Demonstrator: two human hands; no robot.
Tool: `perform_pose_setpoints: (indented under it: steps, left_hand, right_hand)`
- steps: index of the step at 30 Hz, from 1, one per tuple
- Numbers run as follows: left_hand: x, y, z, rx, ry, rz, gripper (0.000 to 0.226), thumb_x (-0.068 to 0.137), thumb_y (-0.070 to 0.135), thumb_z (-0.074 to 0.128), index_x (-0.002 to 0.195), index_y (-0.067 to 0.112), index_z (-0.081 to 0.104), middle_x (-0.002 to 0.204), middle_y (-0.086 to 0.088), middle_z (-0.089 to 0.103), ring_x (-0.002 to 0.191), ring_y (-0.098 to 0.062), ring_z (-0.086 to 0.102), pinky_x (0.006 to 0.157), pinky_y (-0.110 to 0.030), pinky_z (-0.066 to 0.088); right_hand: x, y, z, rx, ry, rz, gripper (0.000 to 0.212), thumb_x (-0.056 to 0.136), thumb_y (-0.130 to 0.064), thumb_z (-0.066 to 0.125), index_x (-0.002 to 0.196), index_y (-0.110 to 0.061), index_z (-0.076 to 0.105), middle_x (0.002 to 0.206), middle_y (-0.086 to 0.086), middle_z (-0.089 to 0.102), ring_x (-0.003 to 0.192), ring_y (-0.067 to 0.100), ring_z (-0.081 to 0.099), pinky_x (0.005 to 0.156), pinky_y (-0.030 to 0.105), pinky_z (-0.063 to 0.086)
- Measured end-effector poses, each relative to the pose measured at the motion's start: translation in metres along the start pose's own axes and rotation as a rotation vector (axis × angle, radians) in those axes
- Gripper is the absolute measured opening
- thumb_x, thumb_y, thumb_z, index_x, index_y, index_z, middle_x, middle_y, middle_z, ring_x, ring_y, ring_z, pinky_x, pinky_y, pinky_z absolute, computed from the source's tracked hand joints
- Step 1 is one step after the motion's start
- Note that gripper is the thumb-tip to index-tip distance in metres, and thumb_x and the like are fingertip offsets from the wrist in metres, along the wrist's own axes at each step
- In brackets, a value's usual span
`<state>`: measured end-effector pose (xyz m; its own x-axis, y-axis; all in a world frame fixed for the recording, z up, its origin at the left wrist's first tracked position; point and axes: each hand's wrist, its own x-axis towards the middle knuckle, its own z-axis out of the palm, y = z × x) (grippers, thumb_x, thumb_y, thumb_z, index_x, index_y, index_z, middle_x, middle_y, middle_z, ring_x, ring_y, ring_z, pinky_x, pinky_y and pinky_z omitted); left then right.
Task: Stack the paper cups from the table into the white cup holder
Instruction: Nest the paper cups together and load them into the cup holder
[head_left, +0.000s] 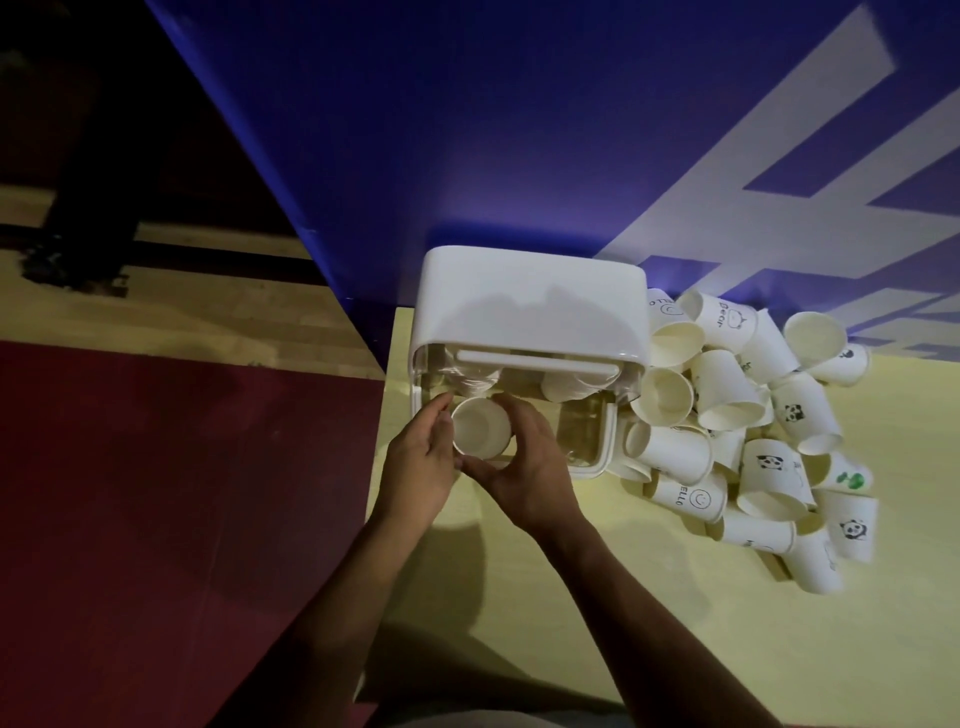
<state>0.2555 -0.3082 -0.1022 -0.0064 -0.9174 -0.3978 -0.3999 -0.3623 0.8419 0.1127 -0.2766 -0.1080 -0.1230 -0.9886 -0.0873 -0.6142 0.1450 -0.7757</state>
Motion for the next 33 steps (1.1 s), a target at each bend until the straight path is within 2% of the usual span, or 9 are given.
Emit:
perform_pose_setpoints:
  steps: [5,11,14,16,19,21,25,30,33]
  left_hand:
    - [0.005,-0.003,0.002,0.182,-0.025,0.008,0.039,0.107,0.009,0.042,0.137,0.023,0.063,0.114,0.007,0.066,0.082,0.013,0.056,0.066,0.003,0.038]
    - [0.007,-0.008,-0.001,0.286,-0.037,0.041,0.039,0.105,0.009,0.049,0.140,0.021,0.062,0.124,-0.002,0.071,0.097,-0.004,0.057,0.069,0.000,0.036]
    - [0.001,-0.003,-0.003,0.275,-0.010,0.047,0.039,0.105,0.014,0.052,0.143,0.021,0.058,0.129,-0.003,0.068,0.104,-0.010,0.061,0.074,0.000,0.036]
    - [-0.011,0.003,-0.004,0.288,0.059,0.092,0.038,0.104,0.017,0.054,0.142,0.020,0.058,0.133,-0.001,0.066,0.111,-0.012,0.061,0.080,-0.007,0.038]
    - [-0.038,0.019,0.009,0.276,0.120,0.243,0.035,0.100,0.015,0.058,0.135,0.016,0.063,0.129,0.000,0.065,0.104,-0.008,0.059,0.078,0.001,0.038]
    - [-0.051,0.035,0.033,0.243,0.045,0.342,0.033,0.100,0.019,0.058,0.132,0.017,0.063,0.127,0.002,0.064,0.106,-0.013,0.062,0.082,-0.004,0.044]
    - [-0.067,0.074,0.105,0.241,-0.183,0.467,0.043,0.098,0.043,0.046,0.135,0.025,0.058,0.128,0.009,0.062,0.115,-0.010,0.061,0.088,-0.036,0.058]
    - [-0.073,0.120,0.204,0.371,-0.258,0.597,0.043,0.097,0.040,0.058,0.138,0.029,0.052,0.139,0.008,0.056,0.124,-0.007,0.052,0.093,-0.028,0.049]
    - [-0.060,0.149,0.265,0.461,-0.265,0.648,0.055,0.093,0.042,0.067,0.141,0.024,0.050,0.145,0.003,0.052,0.130,-0.015,0.048,0.098,-0.035,0.050]
  right_hand:
    - [0.009,0.012,0.012,-0.003,-0.113,0.082,0.078,0.075,-0.054,0.081,0.143,-0.031,0.050,0.139,-0.010,0.060,0.125,0.016,0.055,0.103,0.043,0.049]
    - [0.014,0.012,0.007,0.001,-0.183,0.109,0.076,0.082,-0.040,0.082,0.148,-0.027,0.047,0.147,-0.004,0.055,0.131,0.017,0.052,0.109,0.041,0.046]
    - [0.012,0.011,-0.001,-0.007,-0.192,0.082,0.081,0.083,-0.048,0.080,0.153,-0.027,0.043,0.152,-0.005,0.050,0.137,0.014,0.047,0.113,0.036,0.043]
    - [0.003,0.011,-0.012,0.011,-0.141,0.087,0.076,0.088,-0.053,0.073,0.153,-0.026,0.043,0.151,-0.005,0.050,0.134,0.011,0.049,0.107,0.031,0.046]
    - [-0.020,0.020,-0.039,0.009,-0.028,0.103,0.050,0.096,-0.044,0.067,0.138,-0.019,0.060,0.134,-0.003,0.063,0.118,0.013,0.062,0.095,0.035,0.055]
    - [-0.036,0.032,-0.067,0.043,0.053,0.150,0.037,0.096,-0.039,0.068,0.128,-0.020,0.068,0.124,-0.007,0.068,0.110,0.009,0.065,0.092,0.032,0.055]
    - [-0.071,0.066,-0.139,0.105,0.224,0.307,0.026,0.095,-0.032,0.071,0.119,-0.025,0.071,0.110,-0.013,0.071,0.095,0.001,0.067,0.079,0.019,0.054]
    - [-0.112,0.119,-0.227,0.159,0.381,0.426,0.014,0.096,-0.020,0.068,0.107,-0.023,0.076,0.101,-0.012,0.074,0.088,-0.002,0.067,0.068,0.009,0.048]
    - [-0.133,0.155,-0.266,0.192,0.414,0.484,0.015,0.096,-0.016,0.068,0.107,-0.021,0.077,0.102,-0.015,0.075,0.087,-0.003,0.067,0.068,0.006,0.046]
